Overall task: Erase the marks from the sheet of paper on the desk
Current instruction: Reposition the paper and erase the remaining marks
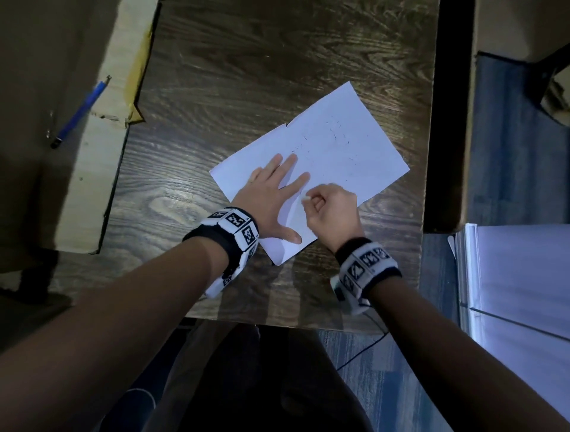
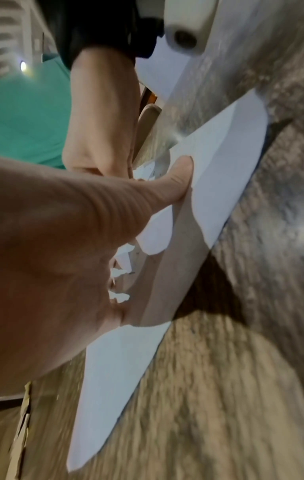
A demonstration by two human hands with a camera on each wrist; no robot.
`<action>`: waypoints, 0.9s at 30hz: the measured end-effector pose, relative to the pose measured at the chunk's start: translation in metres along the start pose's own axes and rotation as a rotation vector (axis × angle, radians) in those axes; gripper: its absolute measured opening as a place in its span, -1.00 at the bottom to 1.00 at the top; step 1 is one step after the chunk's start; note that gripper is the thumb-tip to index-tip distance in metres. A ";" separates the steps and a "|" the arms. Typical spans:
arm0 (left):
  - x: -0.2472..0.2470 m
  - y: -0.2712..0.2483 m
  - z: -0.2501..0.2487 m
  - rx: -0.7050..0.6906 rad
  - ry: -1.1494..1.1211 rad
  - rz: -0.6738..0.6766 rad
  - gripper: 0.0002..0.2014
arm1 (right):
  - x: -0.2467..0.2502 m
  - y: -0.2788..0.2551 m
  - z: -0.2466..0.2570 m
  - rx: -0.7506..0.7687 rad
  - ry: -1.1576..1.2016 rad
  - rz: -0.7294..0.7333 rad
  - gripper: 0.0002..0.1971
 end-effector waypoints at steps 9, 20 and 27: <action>0.000 0.002 0.003 0.010 0.011 0.006 0.27 | -0.009 -0.018 0.010 0.022 -0.007 0.066 -0.90; 0.000 0.002 0.005 0.015 -0.017 -0.022 0.36 | -0.007 0.014 0.021 -0.041 -0.076 0.064 -0.85; 0.002 0.001 0.006 0.017 0.004 -0.028 0.36 | -0.014 -0.026 0.023 -0.065 -0.017 0.124 -0.92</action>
Point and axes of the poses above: each hand's wrist, its own y-axis towards the middle knuckle, its own x-axis out of the back of the hand, z = x × y, the point moved 5 cm from there along y, towards the middle knuckle, and after that the axes turned 1 degree about y, right-handed, at the moved point
